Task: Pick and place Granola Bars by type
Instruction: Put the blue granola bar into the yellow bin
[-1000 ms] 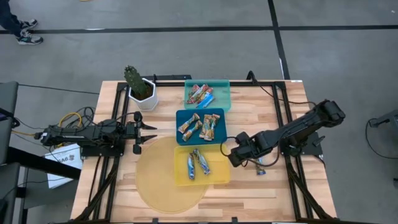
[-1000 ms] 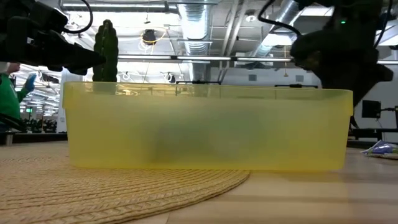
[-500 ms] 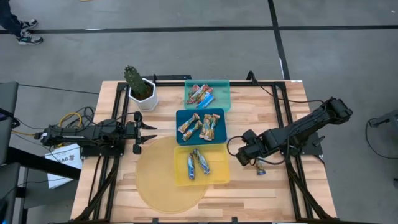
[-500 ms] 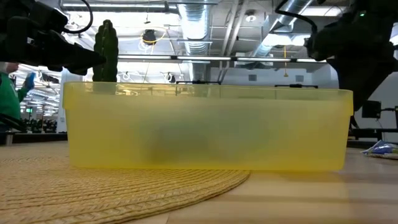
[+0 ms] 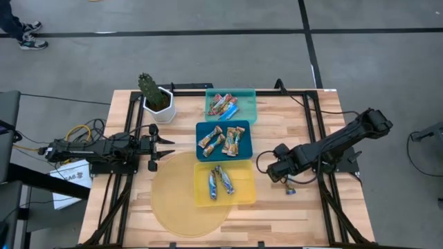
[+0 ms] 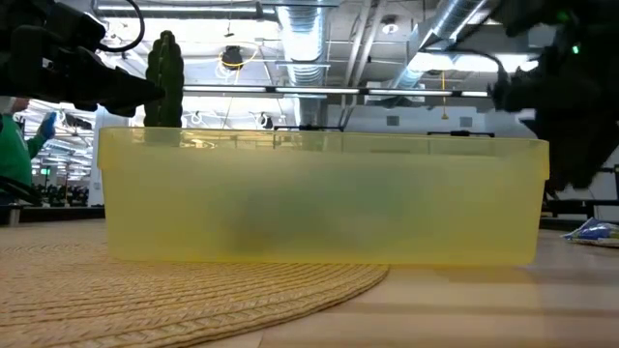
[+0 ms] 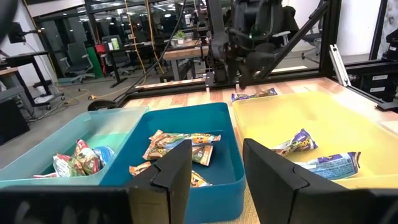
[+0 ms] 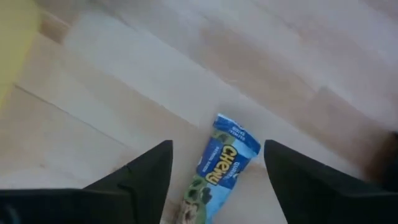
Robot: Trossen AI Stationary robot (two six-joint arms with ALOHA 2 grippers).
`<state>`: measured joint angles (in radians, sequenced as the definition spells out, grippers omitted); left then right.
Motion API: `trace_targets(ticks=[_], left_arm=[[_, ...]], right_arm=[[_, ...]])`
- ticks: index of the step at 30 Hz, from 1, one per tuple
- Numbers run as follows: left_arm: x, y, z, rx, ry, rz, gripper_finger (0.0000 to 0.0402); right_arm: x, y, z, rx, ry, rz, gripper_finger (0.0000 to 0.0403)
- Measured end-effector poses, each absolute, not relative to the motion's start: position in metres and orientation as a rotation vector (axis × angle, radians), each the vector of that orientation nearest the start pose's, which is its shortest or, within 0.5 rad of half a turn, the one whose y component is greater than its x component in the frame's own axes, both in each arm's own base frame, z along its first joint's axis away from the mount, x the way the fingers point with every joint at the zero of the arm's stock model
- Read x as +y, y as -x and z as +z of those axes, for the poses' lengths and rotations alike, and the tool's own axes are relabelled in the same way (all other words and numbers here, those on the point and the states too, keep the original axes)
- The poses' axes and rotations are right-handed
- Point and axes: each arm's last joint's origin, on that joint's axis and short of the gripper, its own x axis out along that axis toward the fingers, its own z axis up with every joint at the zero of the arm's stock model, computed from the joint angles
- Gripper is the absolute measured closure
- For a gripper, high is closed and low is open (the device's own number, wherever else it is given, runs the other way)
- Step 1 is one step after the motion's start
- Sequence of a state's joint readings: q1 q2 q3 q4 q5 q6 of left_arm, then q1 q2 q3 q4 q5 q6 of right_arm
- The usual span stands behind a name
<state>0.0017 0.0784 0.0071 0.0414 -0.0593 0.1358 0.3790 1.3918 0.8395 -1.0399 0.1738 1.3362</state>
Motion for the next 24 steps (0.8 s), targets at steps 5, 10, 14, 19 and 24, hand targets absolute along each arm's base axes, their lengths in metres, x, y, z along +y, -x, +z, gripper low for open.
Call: trace_targets(ticks=[5, 10, 14, 19, 24], left_arm=[[0.002, -0.102, 0.163, 0.035, -0.136, 0.059, 0.0264], [0.002, -0.102, 0.164, 0.034, -0.136, 0.059, 0.0264], [0.002, -0.102, 0.164, 0.034, -0.135, 0.059, 0.0264], [0.002, -0.102, 0.164, 0.034, -0.135, 0.059, 0.0264], [0.002, -0.102, 0.164, 0.034, -0.136, 0.059, 0.0264]], right_arm=[[0.073, -0.190, 0.164, 1.347, -0.737, -0.775, 0.0154], [0.071, -0.181, 0.152, 1.348, -0.824, -0.786, 0.0154], [0.071, -0.177, 0.147, 1.384, -0.847, -0.799, 0.0154], [0.072, -0.177, 0.150, 1.380, -0.860, -0.768, 0.0154], [0.072, -0.174, 0.150, 1.417, -0.855, -0.789, 0.0154]])
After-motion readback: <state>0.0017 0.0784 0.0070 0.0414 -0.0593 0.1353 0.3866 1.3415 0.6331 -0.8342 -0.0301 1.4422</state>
